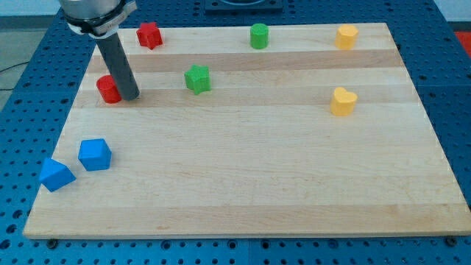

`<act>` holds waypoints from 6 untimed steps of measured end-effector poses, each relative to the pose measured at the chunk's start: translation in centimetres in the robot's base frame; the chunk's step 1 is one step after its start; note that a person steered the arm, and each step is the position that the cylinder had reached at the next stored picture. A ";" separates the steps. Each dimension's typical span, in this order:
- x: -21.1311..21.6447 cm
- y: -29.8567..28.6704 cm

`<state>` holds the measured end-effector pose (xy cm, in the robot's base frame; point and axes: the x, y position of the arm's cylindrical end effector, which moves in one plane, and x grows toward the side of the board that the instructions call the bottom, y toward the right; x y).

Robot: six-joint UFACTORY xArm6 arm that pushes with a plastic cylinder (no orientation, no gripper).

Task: Slightly push the blue triangle left bottom of the blue cube

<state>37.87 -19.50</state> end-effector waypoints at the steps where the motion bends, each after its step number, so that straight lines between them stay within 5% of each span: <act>1: 0.3 5.2; 2: 3.4 7.4; 4: 10.3 -10.3; 6: 14.4 -10.1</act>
